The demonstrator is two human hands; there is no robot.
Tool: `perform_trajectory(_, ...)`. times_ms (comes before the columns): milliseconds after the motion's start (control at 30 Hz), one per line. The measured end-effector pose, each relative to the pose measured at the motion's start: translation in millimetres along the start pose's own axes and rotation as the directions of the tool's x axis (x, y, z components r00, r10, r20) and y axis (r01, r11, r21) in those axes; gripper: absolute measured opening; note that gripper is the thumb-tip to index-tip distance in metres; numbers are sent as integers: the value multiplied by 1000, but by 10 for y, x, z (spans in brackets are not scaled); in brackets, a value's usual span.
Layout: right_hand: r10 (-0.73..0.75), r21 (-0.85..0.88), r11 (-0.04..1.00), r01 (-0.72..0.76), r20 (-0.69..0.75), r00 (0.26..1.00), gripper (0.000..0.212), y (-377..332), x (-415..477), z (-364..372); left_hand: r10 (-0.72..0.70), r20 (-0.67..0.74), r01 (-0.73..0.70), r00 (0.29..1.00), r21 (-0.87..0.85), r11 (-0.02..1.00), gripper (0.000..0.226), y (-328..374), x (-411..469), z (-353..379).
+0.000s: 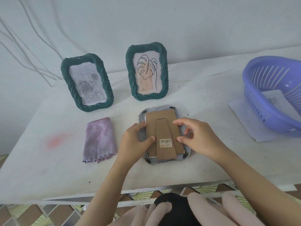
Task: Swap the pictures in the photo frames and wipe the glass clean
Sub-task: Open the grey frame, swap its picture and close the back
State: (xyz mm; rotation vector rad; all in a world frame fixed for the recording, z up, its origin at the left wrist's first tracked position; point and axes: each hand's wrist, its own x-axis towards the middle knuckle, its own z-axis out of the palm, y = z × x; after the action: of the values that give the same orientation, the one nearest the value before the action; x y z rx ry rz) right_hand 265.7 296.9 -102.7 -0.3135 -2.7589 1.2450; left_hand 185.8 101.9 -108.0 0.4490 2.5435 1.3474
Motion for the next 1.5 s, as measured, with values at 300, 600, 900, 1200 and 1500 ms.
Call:
perform_trajectory(300, -17, -20, 1000, 18, 39, 999, 52, 20, 30, -6, 113, -75, -94, 991, 214, 972, 38, -6, 29, 11)
perform_trajectory(600, -28, -70, 997, 35, 97, 995, 56, 54, 58, -24, 184, -33, -168, 982, 272, 947, 54, -30, 49, -2)
perform_trajectory(900, -120, -98, 989, 110, -99, 988, 37, 58, 246, 26, 207, -121, -166, 971, 286, 944, 51, -66, 153, -8)
perform_trajectory(1200, -64, -372, 928, 17, -115, 991, 72, 109, 534, 58, 133, -65, -101, 989, 366, 925, 81, -130, 380, -22)
perform_trajectory(1500, -42, -376, 927, 10, -77, 996, 68, 117, 557, 59, 102, 62, -117, 993, 354, 928, 71, -110, 469, -41)
